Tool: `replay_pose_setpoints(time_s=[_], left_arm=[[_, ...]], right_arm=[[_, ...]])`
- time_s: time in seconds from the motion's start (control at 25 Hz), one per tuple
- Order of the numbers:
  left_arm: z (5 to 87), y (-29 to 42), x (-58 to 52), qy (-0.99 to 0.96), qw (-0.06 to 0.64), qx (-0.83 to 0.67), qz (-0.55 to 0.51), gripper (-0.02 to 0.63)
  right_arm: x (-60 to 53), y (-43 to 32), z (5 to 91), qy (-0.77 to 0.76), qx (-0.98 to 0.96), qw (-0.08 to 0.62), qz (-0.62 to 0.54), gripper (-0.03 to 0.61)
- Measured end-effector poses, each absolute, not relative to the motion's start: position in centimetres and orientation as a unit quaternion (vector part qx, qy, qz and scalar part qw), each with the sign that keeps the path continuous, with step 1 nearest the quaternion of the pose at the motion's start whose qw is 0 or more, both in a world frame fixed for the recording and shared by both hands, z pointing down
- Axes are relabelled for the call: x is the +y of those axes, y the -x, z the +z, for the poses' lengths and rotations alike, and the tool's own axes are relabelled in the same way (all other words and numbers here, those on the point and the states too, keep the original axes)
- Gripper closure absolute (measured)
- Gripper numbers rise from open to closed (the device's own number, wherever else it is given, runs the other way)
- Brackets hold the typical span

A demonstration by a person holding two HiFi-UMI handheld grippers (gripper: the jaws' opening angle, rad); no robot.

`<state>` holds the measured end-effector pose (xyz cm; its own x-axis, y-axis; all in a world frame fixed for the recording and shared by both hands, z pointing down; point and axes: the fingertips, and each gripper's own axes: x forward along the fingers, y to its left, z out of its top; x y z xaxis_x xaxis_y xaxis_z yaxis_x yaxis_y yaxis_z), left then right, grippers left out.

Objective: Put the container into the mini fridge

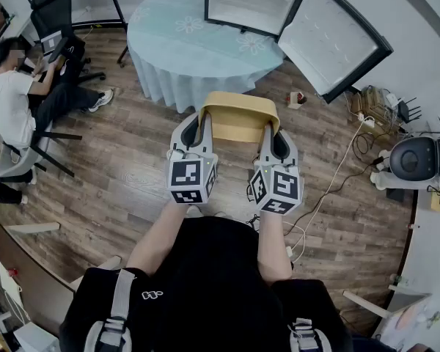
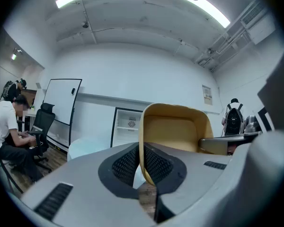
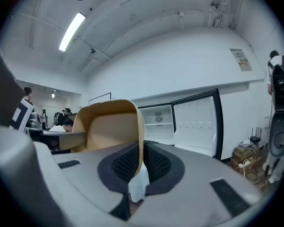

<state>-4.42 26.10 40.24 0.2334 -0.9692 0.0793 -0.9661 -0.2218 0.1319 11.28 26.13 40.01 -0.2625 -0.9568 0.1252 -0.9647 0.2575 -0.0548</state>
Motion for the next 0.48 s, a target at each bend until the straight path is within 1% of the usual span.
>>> replay_pose_setpoints(time_s=[0.48], left_arm=[[40.8, 0.4, 26.8, -0.79, 0.076, -0.609, 0.006, 0.598]], right_arm=[[27.3, -15.3, 40.6, -0.617, -0.784, 0.039, 0.059, 0.56]])
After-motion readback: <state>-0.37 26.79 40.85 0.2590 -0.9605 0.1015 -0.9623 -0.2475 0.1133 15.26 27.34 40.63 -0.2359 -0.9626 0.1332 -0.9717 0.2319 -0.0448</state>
